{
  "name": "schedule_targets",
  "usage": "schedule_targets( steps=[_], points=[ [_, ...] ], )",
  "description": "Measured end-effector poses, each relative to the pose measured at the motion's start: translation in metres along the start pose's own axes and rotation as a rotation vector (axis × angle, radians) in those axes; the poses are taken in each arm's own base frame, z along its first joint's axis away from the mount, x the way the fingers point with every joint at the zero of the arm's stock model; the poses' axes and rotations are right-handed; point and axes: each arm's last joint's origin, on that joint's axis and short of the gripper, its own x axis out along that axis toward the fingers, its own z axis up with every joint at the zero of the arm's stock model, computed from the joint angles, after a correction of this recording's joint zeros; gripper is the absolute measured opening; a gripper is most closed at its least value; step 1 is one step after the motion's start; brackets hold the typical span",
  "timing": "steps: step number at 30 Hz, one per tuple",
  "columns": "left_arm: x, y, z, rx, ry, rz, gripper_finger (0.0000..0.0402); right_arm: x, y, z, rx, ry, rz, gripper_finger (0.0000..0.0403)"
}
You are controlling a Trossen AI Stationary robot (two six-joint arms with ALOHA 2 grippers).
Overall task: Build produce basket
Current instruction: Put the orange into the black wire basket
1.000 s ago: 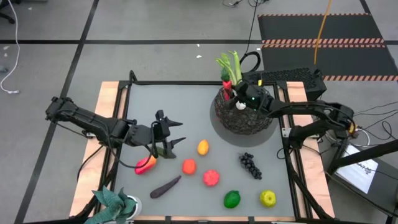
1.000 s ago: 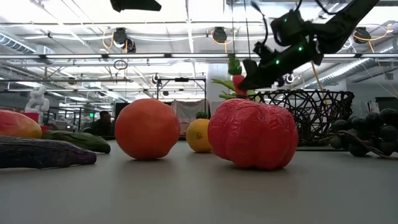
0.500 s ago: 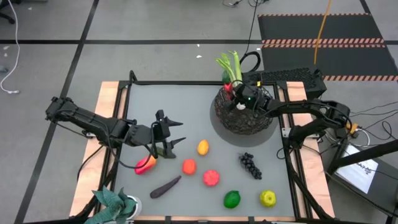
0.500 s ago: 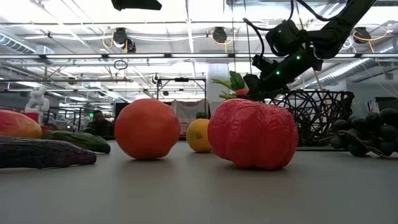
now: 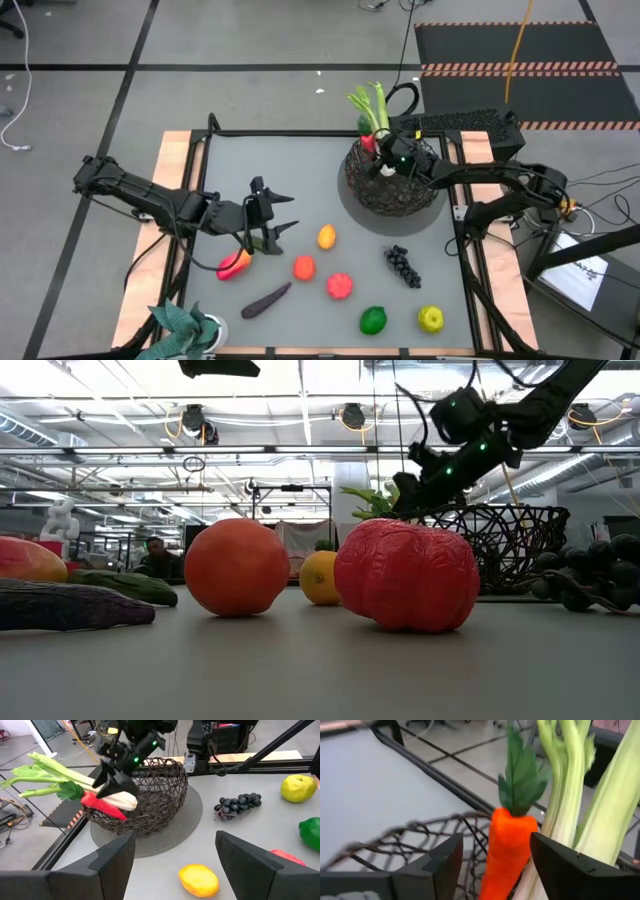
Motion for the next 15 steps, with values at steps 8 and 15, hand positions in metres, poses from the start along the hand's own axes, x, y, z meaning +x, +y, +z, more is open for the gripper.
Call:
schedule_targets(
  steps=[8, 15],
  points=[
    [0.0, 0.0, 0.0, 0.004, 0.004, 0.0, 0.0276, -0.043, 0.017, 0.027, 0.013, -0.149, 0.123, 0.0232],
    [0.0, 0.0, -0.004, 0.017, 0.037, -0.017, 0.0276, -0.082, 0.042, 0.04, 0.017, -0.264, 0.379, 0.0222]
  ],
)
